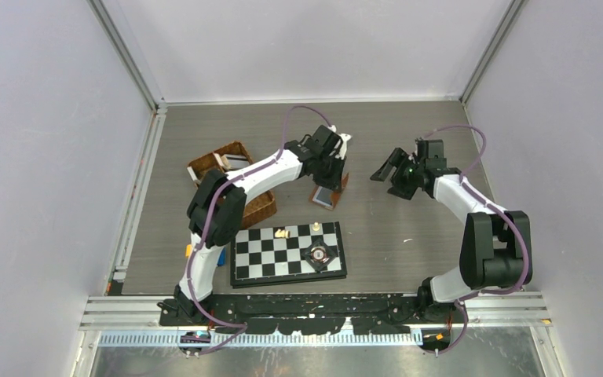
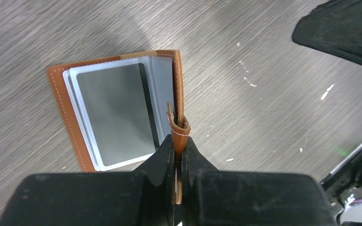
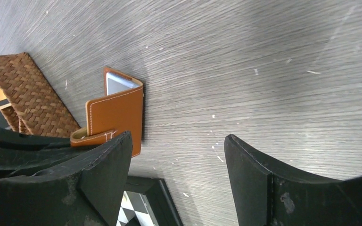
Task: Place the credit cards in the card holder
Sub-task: Close the card holder at the center of the board.
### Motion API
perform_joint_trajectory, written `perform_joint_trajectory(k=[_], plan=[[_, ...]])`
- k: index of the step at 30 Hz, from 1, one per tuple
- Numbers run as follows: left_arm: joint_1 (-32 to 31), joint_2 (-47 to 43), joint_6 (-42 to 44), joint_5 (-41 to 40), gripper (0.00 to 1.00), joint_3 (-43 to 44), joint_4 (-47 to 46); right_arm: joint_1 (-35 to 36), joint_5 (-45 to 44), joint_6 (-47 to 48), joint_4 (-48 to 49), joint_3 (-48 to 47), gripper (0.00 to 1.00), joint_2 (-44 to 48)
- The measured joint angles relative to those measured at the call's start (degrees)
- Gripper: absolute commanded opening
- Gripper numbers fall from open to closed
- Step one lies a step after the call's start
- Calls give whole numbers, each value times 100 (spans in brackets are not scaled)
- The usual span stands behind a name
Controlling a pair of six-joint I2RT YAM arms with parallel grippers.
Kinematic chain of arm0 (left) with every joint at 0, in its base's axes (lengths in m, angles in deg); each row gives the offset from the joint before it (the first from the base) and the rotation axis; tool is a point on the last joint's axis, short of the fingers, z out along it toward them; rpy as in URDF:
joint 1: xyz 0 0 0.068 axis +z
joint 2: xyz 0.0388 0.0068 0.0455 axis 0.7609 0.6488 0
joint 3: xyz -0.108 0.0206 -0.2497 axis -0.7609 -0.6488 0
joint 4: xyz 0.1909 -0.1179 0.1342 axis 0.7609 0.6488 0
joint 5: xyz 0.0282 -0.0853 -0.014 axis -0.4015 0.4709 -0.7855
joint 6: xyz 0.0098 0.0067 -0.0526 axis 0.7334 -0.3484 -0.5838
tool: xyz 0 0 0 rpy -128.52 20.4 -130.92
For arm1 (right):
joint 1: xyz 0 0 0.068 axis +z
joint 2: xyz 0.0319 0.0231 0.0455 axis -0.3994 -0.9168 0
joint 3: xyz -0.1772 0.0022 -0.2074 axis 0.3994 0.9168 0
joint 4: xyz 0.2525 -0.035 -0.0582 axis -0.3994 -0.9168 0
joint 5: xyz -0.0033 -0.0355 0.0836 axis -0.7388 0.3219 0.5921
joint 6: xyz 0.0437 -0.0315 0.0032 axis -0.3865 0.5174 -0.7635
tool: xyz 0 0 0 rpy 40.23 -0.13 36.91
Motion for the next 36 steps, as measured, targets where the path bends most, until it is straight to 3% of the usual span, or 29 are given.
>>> perform_joint_trajectory(k=[8, 15, 21, 31, 36], plan=[[118, 33, -616, 413, 0, -20, -282, -129, 420, 92, 44, 52, 72, -61], [756, 33, -960, 798, 0, -645, -680, -55, 1263, -227, 745, 243, 64, -629], [1174, 48, -1049, 1067, 0, -1040, -977, 286, 1333, -428, 981, 243, 63, -874], [1250, 92, -785, 964, 28, -1134, -1056, 1005, 1182, -1187, 1834, 125, 53, -1523], [1156, 50, -352, 509, 34, -1025, -811, 1224, 1088, -1471, 2120, 33, 52, -1869]])
